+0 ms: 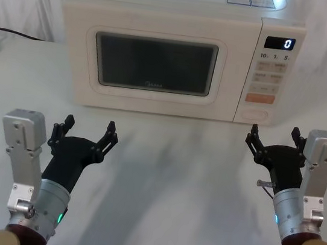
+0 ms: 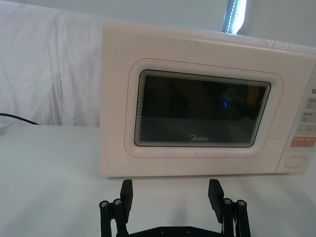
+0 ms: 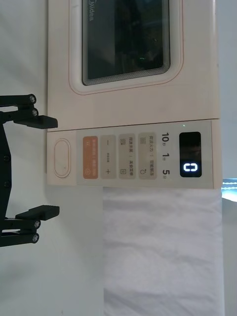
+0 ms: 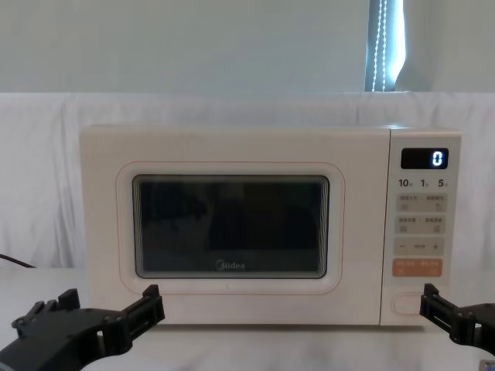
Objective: Press the button to open the microwave door with one hand; close the microwave door with the other hand.
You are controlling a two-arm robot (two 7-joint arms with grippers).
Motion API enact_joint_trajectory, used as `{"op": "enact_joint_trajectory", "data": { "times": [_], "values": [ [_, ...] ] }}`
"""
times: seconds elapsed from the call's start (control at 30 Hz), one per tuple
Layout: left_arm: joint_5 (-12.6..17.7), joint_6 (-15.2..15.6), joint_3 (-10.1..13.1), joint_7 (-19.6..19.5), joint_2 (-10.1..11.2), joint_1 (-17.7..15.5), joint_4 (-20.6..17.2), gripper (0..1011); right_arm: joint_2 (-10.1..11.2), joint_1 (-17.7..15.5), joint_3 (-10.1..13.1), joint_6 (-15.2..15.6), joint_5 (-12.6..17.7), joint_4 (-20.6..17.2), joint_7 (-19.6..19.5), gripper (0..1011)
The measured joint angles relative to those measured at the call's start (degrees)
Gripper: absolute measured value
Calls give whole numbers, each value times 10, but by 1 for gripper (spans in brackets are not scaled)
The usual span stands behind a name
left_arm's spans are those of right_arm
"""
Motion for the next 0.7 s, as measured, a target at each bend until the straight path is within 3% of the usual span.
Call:
{"op": "enact_joint_trajectory", "data": {
  "times": [0.7],
  "values": [
    [0, 0, 0, 0, 0, 0, 0, 1001, 0, 0, 0, 0, 0, 0, 0, 1001]
  ]
}}
